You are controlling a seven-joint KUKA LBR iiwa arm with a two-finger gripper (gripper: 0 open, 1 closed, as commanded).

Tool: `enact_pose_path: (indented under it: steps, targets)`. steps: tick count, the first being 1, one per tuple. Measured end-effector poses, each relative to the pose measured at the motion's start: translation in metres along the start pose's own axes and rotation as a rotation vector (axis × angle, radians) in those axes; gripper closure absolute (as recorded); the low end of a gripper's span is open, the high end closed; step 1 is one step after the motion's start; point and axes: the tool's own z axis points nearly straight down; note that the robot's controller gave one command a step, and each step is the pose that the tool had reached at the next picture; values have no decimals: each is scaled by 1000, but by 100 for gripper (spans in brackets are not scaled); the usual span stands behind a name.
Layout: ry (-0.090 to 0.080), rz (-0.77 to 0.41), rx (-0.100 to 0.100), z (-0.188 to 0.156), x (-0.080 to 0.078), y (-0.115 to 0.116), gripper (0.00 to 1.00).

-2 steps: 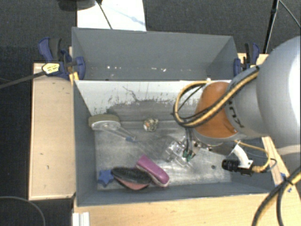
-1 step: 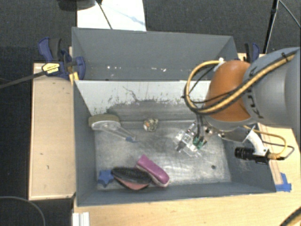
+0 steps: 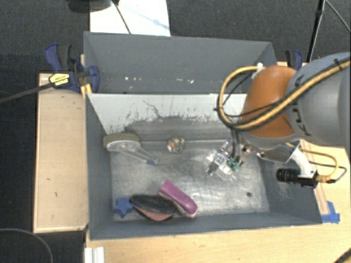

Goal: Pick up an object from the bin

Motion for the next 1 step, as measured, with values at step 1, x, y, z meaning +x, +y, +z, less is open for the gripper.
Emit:
enact_pose_path:
  steps: [1]
  targets:
    - [-1, -9, -1, -26, -1, 1, 100]
